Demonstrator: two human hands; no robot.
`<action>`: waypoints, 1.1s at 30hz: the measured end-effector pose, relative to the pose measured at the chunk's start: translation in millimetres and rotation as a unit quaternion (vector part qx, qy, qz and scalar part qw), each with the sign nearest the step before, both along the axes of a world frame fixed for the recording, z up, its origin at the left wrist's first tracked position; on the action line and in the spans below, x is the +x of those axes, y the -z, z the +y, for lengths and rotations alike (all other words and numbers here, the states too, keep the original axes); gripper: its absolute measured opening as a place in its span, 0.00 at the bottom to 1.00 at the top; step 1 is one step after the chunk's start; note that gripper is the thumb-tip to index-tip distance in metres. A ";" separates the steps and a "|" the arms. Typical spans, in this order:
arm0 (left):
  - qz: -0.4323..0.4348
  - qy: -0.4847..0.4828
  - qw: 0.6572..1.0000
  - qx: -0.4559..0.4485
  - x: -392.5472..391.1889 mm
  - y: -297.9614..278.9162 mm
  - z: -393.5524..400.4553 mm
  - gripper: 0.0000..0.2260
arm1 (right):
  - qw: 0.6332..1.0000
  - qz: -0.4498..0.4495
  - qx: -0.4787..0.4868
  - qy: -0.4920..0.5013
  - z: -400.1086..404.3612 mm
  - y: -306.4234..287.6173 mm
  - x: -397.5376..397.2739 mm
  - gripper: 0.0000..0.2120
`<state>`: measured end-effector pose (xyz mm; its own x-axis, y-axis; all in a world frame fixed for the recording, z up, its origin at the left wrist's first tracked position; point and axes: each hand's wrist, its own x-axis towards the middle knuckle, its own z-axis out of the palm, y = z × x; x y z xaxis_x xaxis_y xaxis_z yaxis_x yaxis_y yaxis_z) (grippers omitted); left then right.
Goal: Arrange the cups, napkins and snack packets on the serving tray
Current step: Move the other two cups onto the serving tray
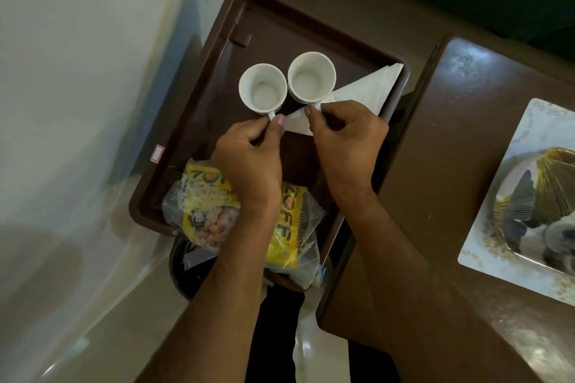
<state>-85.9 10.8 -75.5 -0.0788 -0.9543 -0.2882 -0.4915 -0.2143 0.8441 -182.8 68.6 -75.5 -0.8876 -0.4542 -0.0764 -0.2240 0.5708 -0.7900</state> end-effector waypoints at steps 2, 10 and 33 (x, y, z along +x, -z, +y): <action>0.006 0.007 1.000 -0.008 -2.8 -5.8 1.5 0.08 | 1.000 0.004 -0.012 0.006 2.8 -3.8 -2.3 0.07; 0.013 0.039 0.997 -0.063 -24.8 -34.9 28.2 0.08 | 0.998 -0.008 -0.052 0.031 35.2 -23.8 -19.3 0.06; 0.031 0.235 0.969 -0.070 -153.0 -67.6 275.9 0.08 | 0.985 0.070 -0.030 0.156 318.7 -48.3 -131.1 0.09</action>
